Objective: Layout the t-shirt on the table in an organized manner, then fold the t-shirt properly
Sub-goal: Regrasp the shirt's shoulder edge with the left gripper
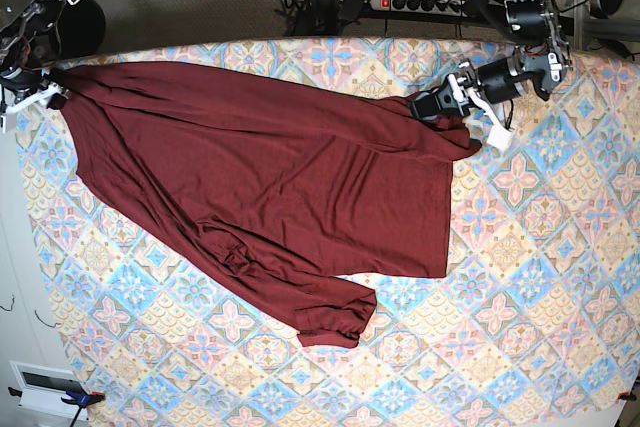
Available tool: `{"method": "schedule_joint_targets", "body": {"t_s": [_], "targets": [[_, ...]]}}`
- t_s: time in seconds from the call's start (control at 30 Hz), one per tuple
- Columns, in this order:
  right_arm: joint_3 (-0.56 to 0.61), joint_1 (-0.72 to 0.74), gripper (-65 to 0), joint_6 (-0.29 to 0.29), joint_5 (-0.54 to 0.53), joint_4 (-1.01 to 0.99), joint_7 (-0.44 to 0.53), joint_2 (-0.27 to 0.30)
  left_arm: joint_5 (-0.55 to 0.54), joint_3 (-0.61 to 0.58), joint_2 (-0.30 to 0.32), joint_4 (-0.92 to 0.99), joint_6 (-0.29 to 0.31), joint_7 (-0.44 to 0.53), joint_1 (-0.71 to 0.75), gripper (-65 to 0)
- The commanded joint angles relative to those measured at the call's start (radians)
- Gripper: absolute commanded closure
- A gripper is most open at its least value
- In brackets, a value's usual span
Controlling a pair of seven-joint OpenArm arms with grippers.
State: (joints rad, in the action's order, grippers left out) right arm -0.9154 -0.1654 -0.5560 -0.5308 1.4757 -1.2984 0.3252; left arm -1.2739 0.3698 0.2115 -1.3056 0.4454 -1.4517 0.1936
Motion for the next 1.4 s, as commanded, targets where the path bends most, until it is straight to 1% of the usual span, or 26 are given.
{"method": "schedule_joint_targets", "body": {"t_s": [0.0,0.1,0.2,0.33,0.43,0.53,0.63,0.7,0.8,0.87,0.97,1.07,1.1,1.2,1.37], "targets": [[-0.004,0.008,-26.4,-0.002,-0.012,0.019,0.015,0.027,0.078,-0.002,-0.014,0.042,0.014,0.055,-0.016,-37.9],[-0.004,0.008,-26.4,-0.002,-0.012,0.019,0.015,0.027,0.058,-0.010,-0.016,0.047,0.014,0.055,-0.004,-37.8],[-0.004,0.007,-26.4,-0.002,-0.012,0.019,0.015,0.027,0.009,-0.001,-0.007,0.047,0.014,0.055,0.039,-37.8],[-0.004,0.007,-26.4,-0.002,-0.013,0.018,0.015,0.027,-0.066,-0.001,0.047,-0.006,0.014,0.055,0.114,-37.8],[-0.004,0.007,-26.4,-0.002,-0.013,0.018,0.015,0.027,-0.071,0.010,0.064,-0.104,0.014,0.055,0.175,-37.8],[-0.004,0.007,-26.4,-0.002,-0.012,0.018,0.015,0.025,-0.072,0.042,0.070,-0.164,0.014,0.055,0.225,-37.8],[-0.004,0.008,-26.4,-0.002,-0.010,0.018,0.015,0.025,-0.072,0.050,0.073,-0.214,0.014,0.055,0.260,-37.8],[-0.004,0.008,-26.4,-0.002,-0.010,0.018,0.015,0.025,-0.066,0.074,0.067,-0.245,0.013,0.055,0.275,-37.8],[-0.004,0.007,-26.4,-0.002,-0.010,0.018,0.015,0.022,-0.065,0.128,0.033,-0.268,0.011,0.055,0.287,-37.8],[-0.004,0.007,-26.4,-0.002,-0.010,0.018,0.013,0.022,-0.063,0.153,0.026,-0.268,-0.023,0.055,0.286,-37.8],[-0.004,0.007,-26.4,-0.002,-0.010,0.018,0.013,0.022,-0.063,0.160,0.004,-0.268,-0.095,0.055,0.280,-37.8],[-0.003,0.007,-26.4,-0.002,-0.010,0.018,0.013,0.022,-0.063,0.156,-0.010,-0.268,-0.130,0.055,0.264,-37.8],[-0.003,0.007,-26.4,-0.002,-0.010,0.018,0.013,0.022,-0.063,0.156,-0.025,-0.268,-0.138,0.055,0.261,-37.8],[-0.003,0.007,-26.4,-0.002,-0.010,0.018,0.013,0.022,-0.039,0.157,-0.053,-0.268,-0.150,0.055,0.226,-37.8],[-0.003,0.007,-26.4,-0.002,-0.010,0.018,0.013,0.022,0.049,0.160,-0.108,-0.268,-0.150,0.072,0.174,-37.8]]}}
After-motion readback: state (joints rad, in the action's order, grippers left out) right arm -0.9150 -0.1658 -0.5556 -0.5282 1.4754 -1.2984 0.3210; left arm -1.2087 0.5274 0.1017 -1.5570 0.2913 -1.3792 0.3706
